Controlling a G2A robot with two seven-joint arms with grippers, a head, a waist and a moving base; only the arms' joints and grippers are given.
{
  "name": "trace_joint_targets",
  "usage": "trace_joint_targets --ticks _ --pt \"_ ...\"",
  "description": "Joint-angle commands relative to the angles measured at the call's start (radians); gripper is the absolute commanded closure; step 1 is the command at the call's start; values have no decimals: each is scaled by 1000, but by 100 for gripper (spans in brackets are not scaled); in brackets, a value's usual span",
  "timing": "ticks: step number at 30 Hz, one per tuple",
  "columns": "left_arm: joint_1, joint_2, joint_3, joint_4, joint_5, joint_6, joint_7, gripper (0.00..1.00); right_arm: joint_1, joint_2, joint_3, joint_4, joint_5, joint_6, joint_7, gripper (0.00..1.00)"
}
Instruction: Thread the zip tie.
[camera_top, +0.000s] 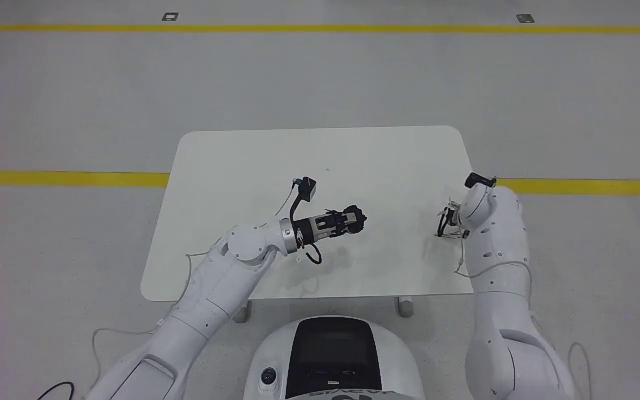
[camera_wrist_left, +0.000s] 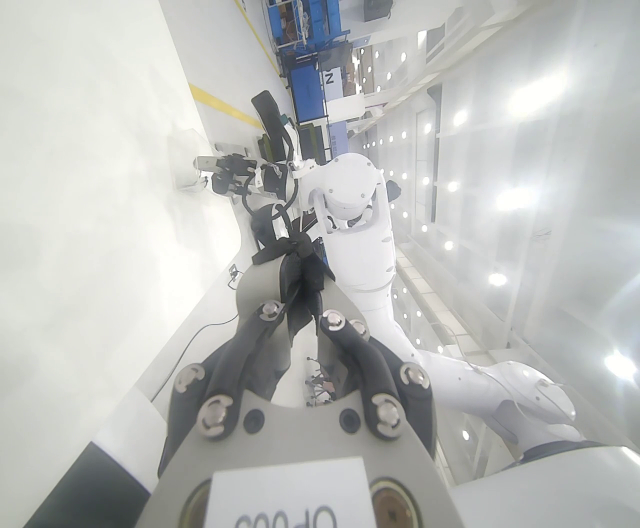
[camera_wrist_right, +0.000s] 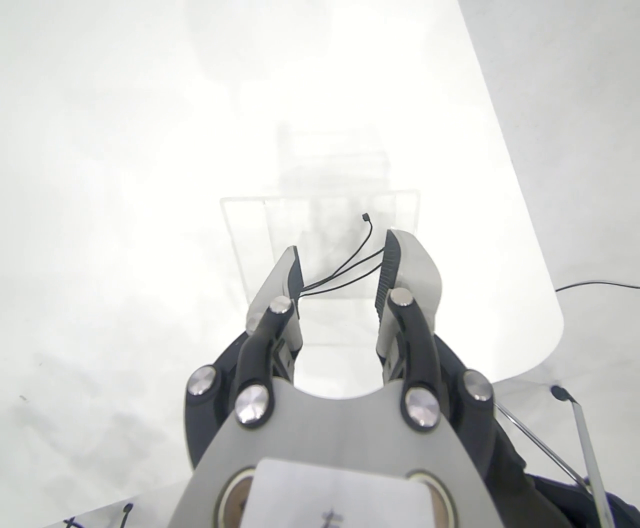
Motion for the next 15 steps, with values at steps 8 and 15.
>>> trace_joint_targets --ticks 8,15 --pt "0 0 0 0 0 0 0 100 35 9 -3 85 0 0 -15 67" --pt "0 0 0 0 0 0 0 100 63 14 0 139 0 0 -30 68"
